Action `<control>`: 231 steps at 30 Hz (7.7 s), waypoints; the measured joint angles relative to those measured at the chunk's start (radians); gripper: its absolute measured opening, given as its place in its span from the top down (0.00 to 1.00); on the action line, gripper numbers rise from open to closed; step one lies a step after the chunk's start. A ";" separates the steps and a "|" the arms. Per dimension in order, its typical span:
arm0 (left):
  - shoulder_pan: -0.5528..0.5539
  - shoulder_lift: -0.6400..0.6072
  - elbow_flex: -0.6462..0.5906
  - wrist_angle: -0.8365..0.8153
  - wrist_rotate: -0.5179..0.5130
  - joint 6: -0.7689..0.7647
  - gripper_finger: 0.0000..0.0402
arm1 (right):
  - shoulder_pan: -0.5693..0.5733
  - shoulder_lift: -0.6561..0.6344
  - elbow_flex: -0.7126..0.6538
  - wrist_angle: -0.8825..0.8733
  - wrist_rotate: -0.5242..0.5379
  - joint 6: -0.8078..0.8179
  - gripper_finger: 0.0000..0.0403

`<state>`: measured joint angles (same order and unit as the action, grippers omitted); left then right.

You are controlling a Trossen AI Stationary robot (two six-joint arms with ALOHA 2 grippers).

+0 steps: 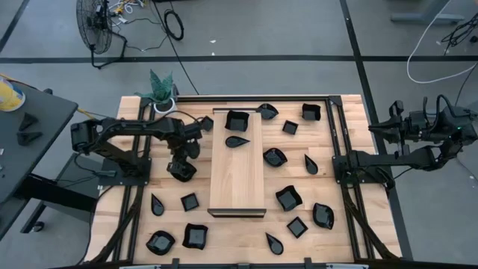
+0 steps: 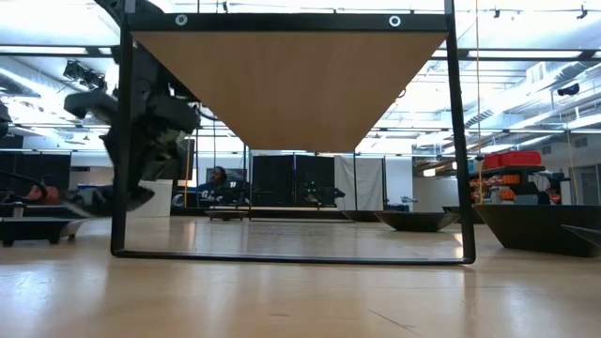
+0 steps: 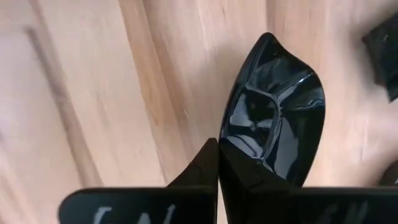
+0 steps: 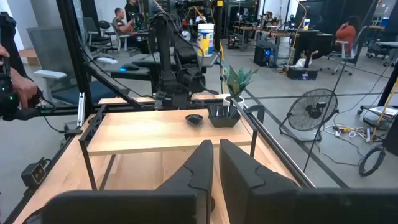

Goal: Pick & Place Mini shaped plates
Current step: Put the leaf shaped plate on the shelf, then put the square plate on the shelf

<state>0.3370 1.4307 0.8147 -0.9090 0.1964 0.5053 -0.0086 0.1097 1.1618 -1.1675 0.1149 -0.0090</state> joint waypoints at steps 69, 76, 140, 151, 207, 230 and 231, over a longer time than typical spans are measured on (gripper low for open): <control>-0.128 0.415 1.005 -0.205 0.203 0.009 1.00 | 0.000 0.000 0.000 0.000 0.000 0.000 0.92; -0.120 0.437 1.004 -0.216 0.136 0.061 0.99 | 0.000 0.000 0.000 0.000 0.000 0.000 0.92; -0.105 0.435 0.960 -0.149 0.166 -0.004 0.90 | 0.000 0.000 0.000 0.000 0.000 0.000 0.92; -0.105 0.435 0.960 -0.139 0.160 -0.016 0.75 | 0.000 0.000 0.000 0.000 0.000 0.000 0.92; 0.183 -0.020 0.505 -0.065 -0.046 -0.370 0.48 | 0.000 0.000 0.000 0.000 0.000 0.000 0.92; 0.426 0.138 0.503 -0.043 -0.043 -0.475 0.52 | 0.000 0.000 0.000 0.000 0.000 0.000 0.92; 0.431 0.148 0.503 -0.043 -0.042 -0.473 0.52 | 0.000 0.000 0.000 0.000 0.000 0.000 0.92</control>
<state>0.7676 1.5784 1.3174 -0.9521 0.1539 0.0320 -0.0084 0.1099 1.1620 -1.1675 0.1147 -0.0092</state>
